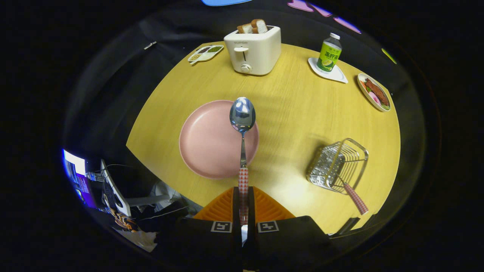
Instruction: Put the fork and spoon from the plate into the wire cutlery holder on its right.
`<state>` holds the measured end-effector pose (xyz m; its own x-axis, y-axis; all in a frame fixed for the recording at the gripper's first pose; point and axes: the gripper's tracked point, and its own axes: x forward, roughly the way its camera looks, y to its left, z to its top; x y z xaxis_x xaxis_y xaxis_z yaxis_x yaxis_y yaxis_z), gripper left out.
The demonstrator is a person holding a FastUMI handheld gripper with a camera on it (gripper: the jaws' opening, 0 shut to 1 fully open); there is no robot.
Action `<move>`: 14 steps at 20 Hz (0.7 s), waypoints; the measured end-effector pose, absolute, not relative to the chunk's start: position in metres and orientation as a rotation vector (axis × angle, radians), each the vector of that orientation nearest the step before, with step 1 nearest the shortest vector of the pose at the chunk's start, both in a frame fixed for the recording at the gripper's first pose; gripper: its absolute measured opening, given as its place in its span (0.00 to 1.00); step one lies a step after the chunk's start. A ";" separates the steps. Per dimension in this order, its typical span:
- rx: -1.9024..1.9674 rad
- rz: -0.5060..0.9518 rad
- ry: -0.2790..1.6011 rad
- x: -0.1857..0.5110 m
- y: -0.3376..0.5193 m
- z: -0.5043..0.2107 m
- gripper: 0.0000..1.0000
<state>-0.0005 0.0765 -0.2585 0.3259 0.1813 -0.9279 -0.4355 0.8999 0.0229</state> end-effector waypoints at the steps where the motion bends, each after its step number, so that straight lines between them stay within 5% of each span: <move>1: -0.255 0.396 1.182 0.001 0.060 -0.251 0.10; 14: -0.246 0.328 1.407 0.021 -0.073 -0.176 0.10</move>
<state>0.0206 -0.0729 -0.1760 0.1308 0.0782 -0.9883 -0.3665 0.9301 0.0251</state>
